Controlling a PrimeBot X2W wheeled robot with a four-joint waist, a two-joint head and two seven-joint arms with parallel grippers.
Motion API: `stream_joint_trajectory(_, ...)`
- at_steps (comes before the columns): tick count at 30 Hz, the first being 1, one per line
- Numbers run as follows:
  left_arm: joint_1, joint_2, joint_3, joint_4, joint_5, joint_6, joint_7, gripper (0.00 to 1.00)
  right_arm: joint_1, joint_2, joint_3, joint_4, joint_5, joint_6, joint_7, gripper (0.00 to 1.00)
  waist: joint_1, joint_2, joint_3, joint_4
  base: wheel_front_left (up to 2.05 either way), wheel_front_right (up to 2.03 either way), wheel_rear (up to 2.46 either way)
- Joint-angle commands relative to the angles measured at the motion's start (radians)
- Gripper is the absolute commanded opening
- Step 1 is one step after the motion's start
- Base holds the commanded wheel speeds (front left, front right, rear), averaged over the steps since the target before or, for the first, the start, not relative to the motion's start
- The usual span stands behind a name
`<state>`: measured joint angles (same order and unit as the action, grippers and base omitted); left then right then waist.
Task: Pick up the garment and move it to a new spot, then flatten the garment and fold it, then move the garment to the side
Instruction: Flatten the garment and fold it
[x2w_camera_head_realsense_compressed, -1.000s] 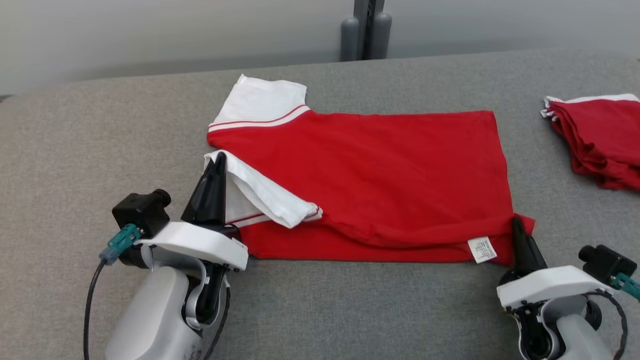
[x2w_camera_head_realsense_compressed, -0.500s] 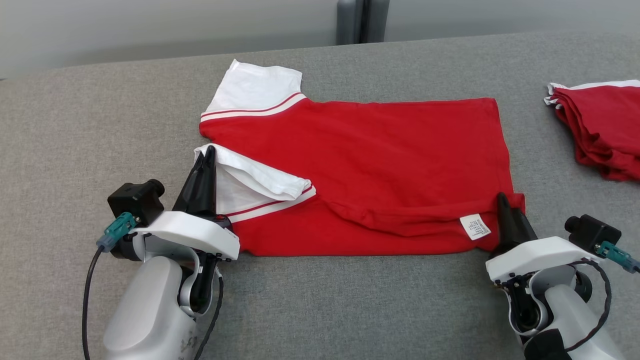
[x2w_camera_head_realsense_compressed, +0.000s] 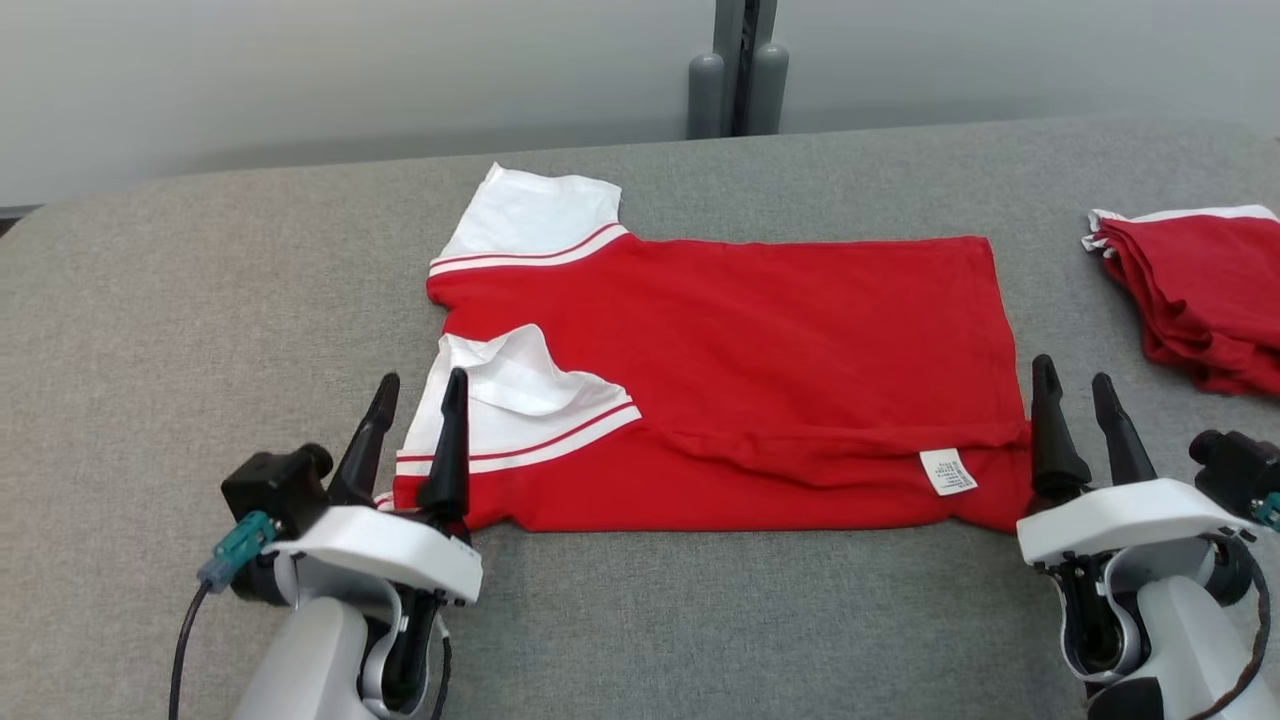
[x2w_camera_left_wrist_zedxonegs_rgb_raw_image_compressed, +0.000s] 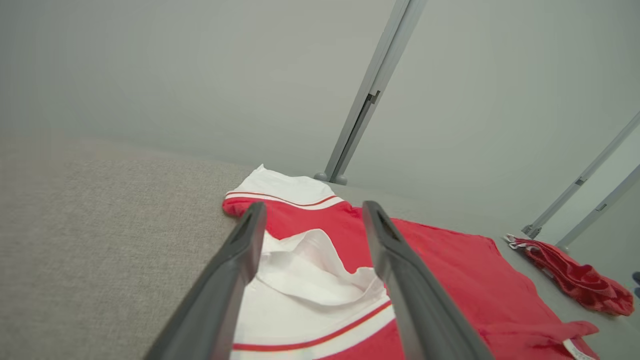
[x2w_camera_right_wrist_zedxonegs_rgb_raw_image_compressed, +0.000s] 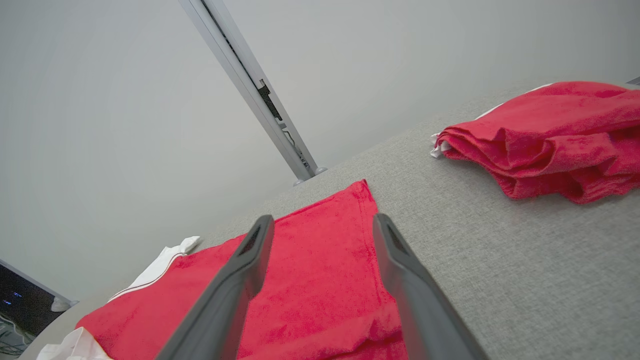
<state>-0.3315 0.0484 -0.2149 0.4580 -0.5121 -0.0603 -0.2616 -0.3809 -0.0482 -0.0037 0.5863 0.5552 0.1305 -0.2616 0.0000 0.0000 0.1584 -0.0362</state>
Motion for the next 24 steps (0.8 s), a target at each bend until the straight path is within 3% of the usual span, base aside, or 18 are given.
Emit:
stream_joint_trajectory(1,0.029,0.005,0.011,-0.006,-0.002,0.005,-0.005,1.00,0.028,-0.006,-0.014,-0.019,-0.030,0.001,-0.004,1.00,0.0000,0.0000,-0.016,0.006,0.00,0.00,0.00)
stream_joint_trajectory(9,0.142,0.025,0.031,0.040,-0.023,0.053,0.061,1.00,0.149,-0.006,-0.022,-0.098,-0.141,0.001,-0.004,1.00,0.0000,0.0000,-0.063,0.015,0.00,0.00,0.00)
stream_joint_trajectory(16,0.177,0.027,0.051,0.077,-0.073,0.105,0.193,1.00,0.202,-0.006,-0.002,-0.125,-0.153,0.001,-0.002,1.00,0.0000,0.0000,-0.078,-0.002,0.00,0.00,0.00)
stream_joint_trajectory(24,0.150,0.027,0.058,0.115,-0.100,0.122,0.238,1.00,0.207,-0.006,0.017,-0.140,-0.153,0.000,0.013,1.00,0.0000,0.0000,-0.069,-0.043,0.00,0.00,0.00)
